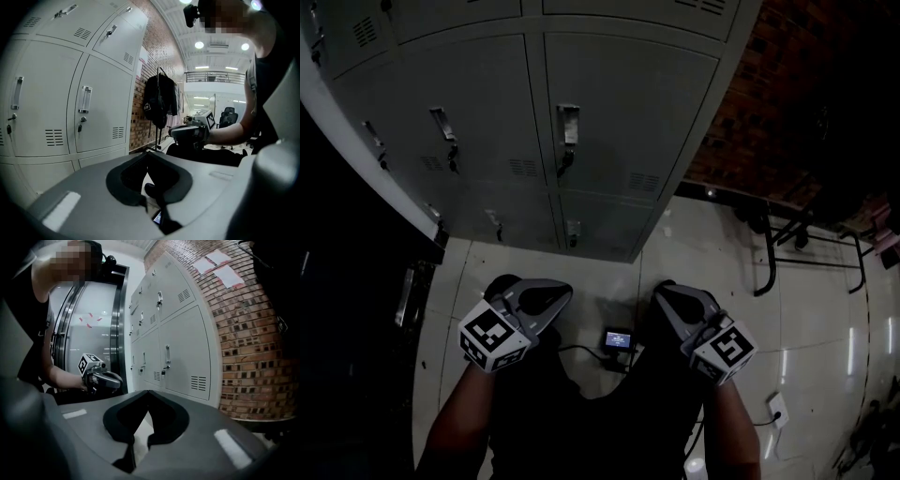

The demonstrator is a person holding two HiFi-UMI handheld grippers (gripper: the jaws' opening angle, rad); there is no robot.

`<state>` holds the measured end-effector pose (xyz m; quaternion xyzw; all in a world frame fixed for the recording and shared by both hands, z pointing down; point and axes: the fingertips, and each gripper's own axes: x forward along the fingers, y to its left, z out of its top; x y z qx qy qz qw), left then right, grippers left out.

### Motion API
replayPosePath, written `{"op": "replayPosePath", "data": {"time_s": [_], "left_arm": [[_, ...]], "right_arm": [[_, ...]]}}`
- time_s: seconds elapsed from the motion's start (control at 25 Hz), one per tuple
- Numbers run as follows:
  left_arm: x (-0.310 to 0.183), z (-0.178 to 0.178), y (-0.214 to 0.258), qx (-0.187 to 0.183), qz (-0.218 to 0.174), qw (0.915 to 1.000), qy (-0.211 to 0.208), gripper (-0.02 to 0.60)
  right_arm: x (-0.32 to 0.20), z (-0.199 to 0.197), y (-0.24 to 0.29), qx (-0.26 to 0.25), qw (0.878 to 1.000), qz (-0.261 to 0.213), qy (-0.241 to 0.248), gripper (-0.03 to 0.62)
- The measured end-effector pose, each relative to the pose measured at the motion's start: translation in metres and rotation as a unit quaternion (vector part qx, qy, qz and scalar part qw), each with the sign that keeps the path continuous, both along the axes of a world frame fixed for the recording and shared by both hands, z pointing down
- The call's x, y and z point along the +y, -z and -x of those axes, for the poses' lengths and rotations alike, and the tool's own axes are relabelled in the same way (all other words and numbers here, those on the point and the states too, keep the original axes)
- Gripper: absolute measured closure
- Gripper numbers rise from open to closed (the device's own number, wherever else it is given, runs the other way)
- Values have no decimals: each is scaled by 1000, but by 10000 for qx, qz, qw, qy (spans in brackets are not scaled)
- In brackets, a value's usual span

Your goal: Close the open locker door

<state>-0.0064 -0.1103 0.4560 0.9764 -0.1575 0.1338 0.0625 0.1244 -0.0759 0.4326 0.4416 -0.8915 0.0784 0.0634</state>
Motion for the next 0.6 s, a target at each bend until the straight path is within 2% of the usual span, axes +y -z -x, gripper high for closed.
{"op": "replayPosePath", "data": {"time_s": [0.6], "left_arm": [[7, 2, -6, -46, 83, 10000, -3, 569]], "right_arm": [[0, 4, -5, 145, 9999, -68, -22, 592]]}}
